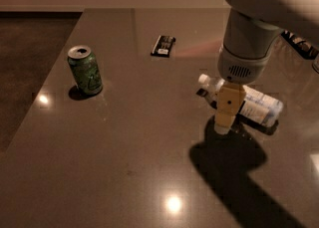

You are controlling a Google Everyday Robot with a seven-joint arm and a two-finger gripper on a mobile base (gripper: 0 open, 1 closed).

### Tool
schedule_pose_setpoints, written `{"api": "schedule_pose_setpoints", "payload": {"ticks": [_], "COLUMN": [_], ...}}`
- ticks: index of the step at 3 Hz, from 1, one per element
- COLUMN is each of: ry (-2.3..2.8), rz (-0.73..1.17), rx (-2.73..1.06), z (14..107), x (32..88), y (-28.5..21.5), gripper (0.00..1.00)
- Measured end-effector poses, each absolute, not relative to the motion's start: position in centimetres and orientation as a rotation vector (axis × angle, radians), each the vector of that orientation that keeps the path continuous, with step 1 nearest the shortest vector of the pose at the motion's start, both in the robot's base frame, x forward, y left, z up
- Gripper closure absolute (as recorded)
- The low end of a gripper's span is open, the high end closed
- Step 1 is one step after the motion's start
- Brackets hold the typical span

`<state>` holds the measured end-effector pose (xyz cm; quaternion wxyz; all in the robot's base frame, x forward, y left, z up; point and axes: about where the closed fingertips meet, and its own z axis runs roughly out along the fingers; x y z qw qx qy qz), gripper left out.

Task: Knock blue plastic bottle over

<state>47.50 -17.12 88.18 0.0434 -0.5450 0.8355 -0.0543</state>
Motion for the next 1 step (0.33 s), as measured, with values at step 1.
{"api": "schedule_pose_setpoints", "payload": {"ticks": [1], "ry": [2.555], "rz": [-0.166], "rx": [-1.666], "z": [88.18], "x": [47.5], "y": [-17.12], "gripper": [0.0]}}
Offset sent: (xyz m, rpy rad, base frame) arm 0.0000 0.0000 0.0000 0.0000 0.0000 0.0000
